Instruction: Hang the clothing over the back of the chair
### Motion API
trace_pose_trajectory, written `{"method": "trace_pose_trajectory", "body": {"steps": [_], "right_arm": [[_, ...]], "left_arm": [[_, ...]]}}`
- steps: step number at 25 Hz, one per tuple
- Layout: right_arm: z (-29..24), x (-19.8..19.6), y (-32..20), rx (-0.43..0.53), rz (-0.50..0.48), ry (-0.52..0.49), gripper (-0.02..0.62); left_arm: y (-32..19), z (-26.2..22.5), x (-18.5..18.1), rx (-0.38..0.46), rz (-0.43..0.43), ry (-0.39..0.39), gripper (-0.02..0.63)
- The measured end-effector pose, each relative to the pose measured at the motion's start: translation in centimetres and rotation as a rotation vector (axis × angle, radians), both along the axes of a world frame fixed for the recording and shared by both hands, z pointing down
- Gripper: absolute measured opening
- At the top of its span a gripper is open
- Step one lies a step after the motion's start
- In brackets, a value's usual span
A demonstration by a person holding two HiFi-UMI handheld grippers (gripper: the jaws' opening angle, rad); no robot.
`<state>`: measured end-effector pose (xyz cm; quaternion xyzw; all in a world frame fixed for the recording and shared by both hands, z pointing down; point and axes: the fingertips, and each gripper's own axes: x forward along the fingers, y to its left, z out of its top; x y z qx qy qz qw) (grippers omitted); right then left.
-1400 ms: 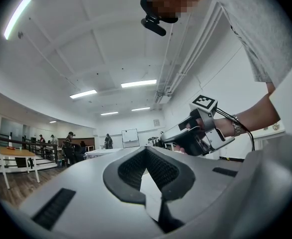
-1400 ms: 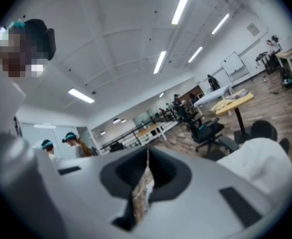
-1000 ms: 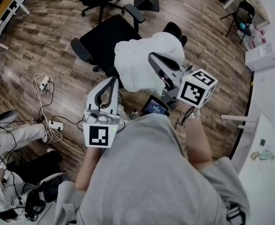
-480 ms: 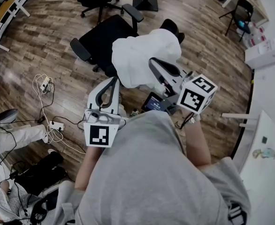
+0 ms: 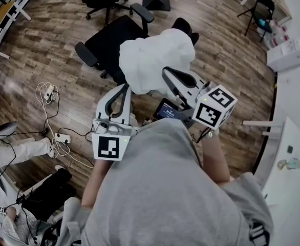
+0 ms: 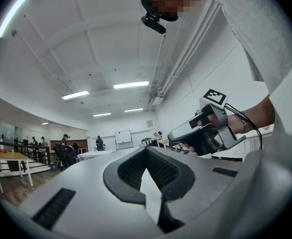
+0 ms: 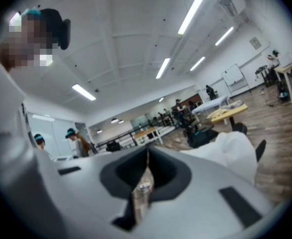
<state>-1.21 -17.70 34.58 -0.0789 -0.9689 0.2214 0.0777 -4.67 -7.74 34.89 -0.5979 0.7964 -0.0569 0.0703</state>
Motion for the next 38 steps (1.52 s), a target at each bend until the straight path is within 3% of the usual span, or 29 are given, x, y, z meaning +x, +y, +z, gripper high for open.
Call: {"method": "trace_pose_trajectory", "body": {"steps": [38], "right_arm": [[3.2,3.1,1.5,0.067,-0.021,0.041,0.034]], "left_arm": [[0.3,1.3,0.4,-0.011,-0.026,0.038,0.034]]}}
